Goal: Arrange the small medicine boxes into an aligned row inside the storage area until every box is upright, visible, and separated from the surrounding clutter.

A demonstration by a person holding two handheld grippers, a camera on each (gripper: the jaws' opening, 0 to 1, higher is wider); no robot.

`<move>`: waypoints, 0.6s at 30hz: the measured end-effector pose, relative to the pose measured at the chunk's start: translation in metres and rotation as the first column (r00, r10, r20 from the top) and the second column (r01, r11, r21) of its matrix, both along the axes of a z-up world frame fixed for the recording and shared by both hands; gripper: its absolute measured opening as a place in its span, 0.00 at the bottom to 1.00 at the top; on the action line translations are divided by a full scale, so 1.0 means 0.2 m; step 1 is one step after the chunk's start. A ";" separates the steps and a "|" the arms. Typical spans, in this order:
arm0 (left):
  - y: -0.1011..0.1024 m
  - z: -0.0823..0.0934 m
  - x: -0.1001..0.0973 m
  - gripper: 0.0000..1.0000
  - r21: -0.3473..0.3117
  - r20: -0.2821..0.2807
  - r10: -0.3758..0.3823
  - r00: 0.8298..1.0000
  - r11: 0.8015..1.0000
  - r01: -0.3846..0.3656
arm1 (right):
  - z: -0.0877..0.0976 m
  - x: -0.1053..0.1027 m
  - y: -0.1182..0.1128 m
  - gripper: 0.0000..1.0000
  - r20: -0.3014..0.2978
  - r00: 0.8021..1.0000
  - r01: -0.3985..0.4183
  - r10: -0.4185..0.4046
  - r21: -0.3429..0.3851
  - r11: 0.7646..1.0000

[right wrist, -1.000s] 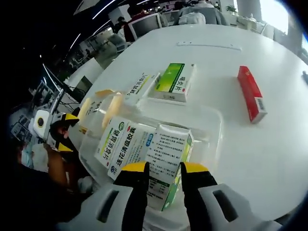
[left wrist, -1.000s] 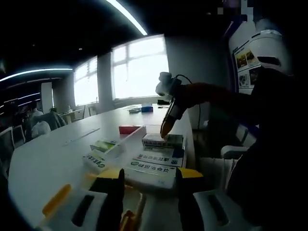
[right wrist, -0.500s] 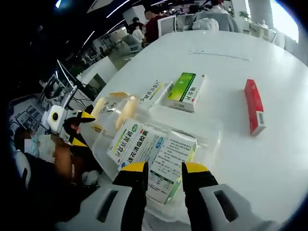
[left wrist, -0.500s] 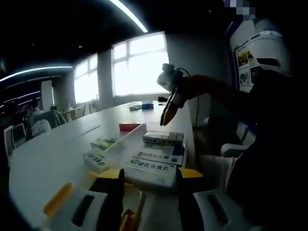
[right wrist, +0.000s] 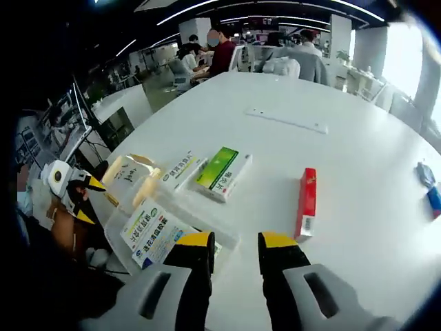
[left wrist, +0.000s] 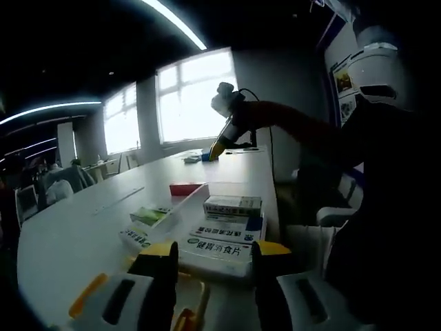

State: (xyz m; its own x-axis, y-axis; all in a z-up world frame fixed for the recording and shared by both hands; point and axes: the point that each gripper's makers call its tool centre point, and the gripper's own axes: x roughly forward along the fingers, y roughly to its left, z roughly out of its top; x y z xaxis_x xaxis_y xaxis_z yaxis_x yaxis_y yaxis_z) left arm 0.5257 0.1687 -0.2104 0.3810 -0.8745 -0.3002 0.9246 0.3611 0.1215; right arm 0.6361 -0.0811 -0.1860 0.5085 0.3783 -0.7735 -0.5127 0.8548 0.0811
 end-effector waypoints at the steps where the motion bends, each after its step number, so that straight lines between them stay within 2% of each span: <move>1: 0.00 -0.01 0.00 0.42 0.011 -0.002 0.000 1.000 1.000 0.000 | 0.00 0.02 -0.02 0.25 -0.001 1.000 0.001 -0.001 -0.005 1.000; 5: 0.00 -0.01 -0.01 0.43 0.031 -0.001 -0.003 1.000 1.000 0.003 | 0.00 0.08 -0.07 0.25 0.004 1.000 0.014 -0.014 -0.045 0.999; 13: 0.00 0.03 -0.02 0.43 -0.003 -0.005 0.000 1.000 1.000 0.000 | -0.05 0.24 -0.12 0.26 -0.014 1.000 0.021 -0.022 -0.092 0.996; 18: 0.03 0.03 -0.01 0.43 0.025 0.009 0.013 1.000 1.000 -0.013 | -0.08 0.34 -0.16 0.25 -0.011 1.000 0.022 -0.024 -0.140 0.990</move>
State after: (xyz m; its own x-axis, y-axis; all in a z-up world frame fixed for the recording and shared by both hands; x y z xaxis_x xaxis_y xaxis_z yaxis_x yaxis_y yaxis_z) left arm 0.5232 0.1740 -0.2054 0.3949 -0.8618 -0.3185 0.9187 0.3696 0.1390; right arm 0.7042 -0.1129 -0.2021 0.5055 0.2545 -0.8244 -0.4922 0.8698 -0.0333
